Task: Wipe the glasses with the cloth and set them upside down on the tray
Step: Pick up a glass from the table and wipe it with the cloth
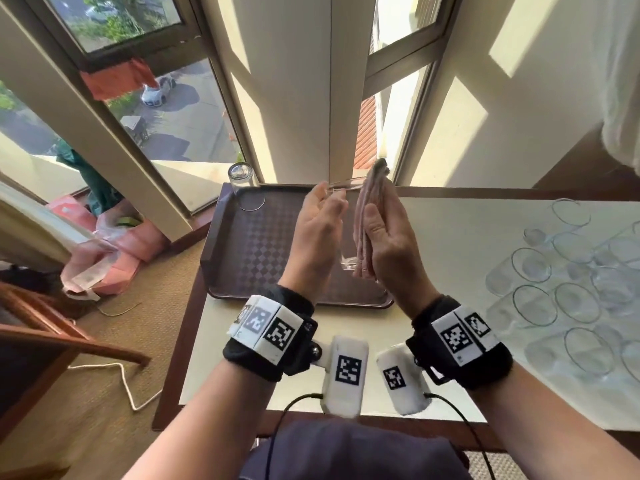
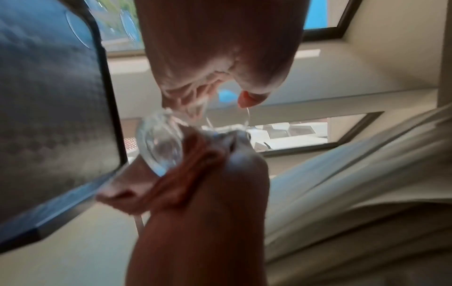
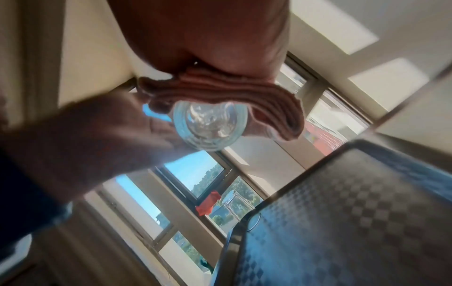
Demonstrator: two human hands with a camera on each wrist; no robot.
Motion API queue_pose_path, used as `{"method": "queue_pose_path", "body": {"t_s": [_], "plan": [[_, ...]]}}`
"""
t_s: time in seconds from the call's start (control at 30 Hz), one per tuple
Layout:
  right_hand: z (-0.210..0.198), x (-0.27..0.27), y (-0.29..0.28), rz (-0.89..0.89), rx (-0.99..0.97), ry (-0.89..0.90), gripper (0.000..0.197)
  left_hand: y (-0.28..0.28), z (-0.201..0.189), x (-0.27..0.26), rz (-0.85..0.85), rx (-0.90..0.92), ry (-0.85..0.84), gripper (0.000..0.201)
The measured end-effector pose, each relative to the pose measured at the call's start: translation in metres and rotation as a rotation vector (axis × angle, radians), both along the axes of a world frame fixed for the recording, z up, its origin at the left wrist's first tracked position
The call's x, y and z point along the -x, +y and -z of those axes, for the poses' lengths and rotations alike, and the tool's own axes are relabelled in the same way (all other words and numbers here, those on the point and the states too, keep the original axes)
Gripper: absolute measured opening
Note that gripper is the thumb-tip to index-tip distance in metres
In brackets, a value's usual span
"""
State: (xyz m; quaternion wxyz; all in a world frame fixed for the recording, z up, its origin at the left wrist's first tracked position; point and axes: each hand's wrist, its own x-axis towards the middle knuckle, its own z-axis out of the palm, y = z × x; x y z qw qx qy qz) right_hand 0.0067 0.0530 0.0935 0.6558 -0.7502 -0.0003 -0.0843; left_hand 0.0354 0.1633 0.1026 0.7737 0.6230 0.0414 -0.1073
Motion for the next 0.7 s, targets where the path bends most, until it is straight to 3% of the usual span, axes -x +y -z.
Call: {"method": "queue_pose_path", "body": {"t_s": [0.07, 0.13, 0.3, 0.37, 0.43, 0.57, 0.63, 0.7], "plan": [[0.001, -0.002, 0.006, 0.045, 0.083, -0.061, 0.060, -0.010, 0.002, 0.003, -0.004, -0.066, -0.037, 0.091], [0.001, -0.003, 0.010, 0.002, -0.065, -0.064, 0.058, -0.014, 0.000, 0.007, -0.042, -0.046, -0.077, 0.105], [-0.012, 0.006, -0.002, -0.199, -0.497, 0.137, 0.050, -0.002, -0.002, 0.011, 0.079, 0.195, -0.104, 0.093], [-0.015, 0.006, -0.005, -0.219, -0.553, 0.176, 0.048, 0.002, -0.008, 0.010, 0.132, 0.162, -0.071, 0.094], [-0.018, 0.000, -0.004, -0.149, -0.499, 0.141, 0.045, 0.004, -0.012, 0.005, 0.097, 0.098, -0.068, 0.084], [-0.012, -0.007, 0.001, -0.056, -0.132, 0.019, 0.060, -0.001, -0.009, 0.000, 0.021, 0.020, -0.054, 0.066], [-0.010, -0.006, 0.003, -0.081, -0.180, -0.002, 0.058, -0.008, -0.009, 0.005, 0.024, -0.030, -0.090, 0.079], [-0.013, -0.003, 0.001, -0.131, -0.358, 0.011, 0.050, -0.010, -0.009, 0.008, 0.027, 0.009, -0.122, 0.071]]}}
